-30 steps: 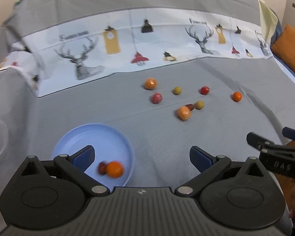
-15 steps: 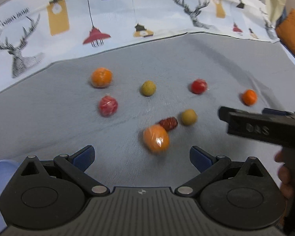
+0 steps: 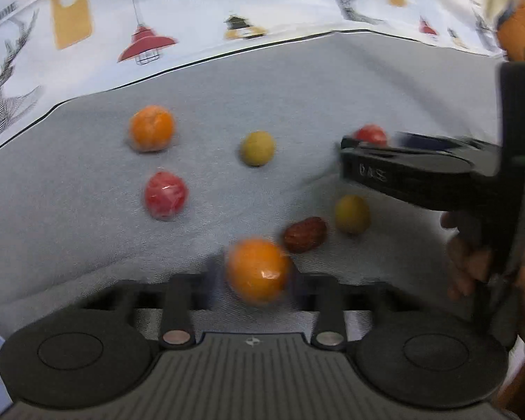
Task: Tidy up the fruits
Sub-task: 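Grasp a large orange with the left tool while the right tool grasps a red fruit, then move both fruits over the blue plate and release them onto it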
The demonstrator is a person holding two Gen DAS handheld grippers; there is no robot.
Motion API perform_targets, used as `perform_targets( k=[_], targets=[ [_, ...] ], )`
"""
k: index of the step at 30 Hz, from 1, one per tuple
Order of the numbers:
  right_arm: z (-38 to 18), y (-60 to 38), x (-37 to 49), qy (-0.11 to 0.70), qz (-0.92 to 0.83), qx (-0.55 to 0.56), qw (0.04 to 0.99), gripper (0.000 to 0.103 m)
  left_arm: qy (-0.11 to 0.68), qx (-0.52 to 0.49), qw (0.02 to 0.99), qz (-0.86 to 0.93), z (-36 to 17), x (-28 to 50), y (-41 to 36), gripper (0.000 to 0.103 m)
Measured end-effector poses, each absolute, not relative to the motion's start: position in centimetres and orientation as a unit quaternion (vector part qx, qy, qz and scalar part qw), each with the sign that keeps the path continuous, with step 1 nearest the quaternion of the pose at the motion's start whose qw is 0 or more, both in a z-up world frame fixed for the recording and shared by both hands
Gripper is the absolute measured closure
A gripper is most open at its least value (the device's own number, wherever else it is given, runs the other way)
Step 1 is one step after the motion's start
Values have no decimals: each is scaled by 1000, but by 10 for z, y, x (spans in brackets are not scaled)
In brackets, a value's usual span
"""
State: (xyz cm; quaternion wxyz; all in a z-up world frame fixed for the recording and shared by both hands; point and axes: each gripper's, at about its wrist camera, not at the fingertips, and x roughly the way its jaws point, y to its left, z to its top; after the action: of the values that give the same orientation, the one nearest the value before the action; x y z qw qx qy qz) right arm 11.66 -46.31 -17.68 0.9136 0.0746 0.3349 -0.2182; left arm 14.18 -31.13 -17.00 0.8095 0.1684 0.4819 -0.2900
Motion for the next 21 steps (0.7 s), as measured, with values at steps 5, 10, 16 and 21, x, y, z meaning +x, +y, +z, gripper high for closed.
perform_targets(
  k=[5,10,16,21],
  targets=[
    [-160,-460,113,356,-242,89,898,69,484,144,811,-295,-147,135,-291,67],
    [-113,-442,67,299,-265,96,912,69,463,140,828,-284,-102,112,-252,67],
    [-45,-386,-22,249,-235,107,934,69,448,132,847,-254,-45,64,-171,67],
    [-11,-319,-89,261,-173,110,943,69,437,122,863,-223,-10,23,-99,67]
  ],
)
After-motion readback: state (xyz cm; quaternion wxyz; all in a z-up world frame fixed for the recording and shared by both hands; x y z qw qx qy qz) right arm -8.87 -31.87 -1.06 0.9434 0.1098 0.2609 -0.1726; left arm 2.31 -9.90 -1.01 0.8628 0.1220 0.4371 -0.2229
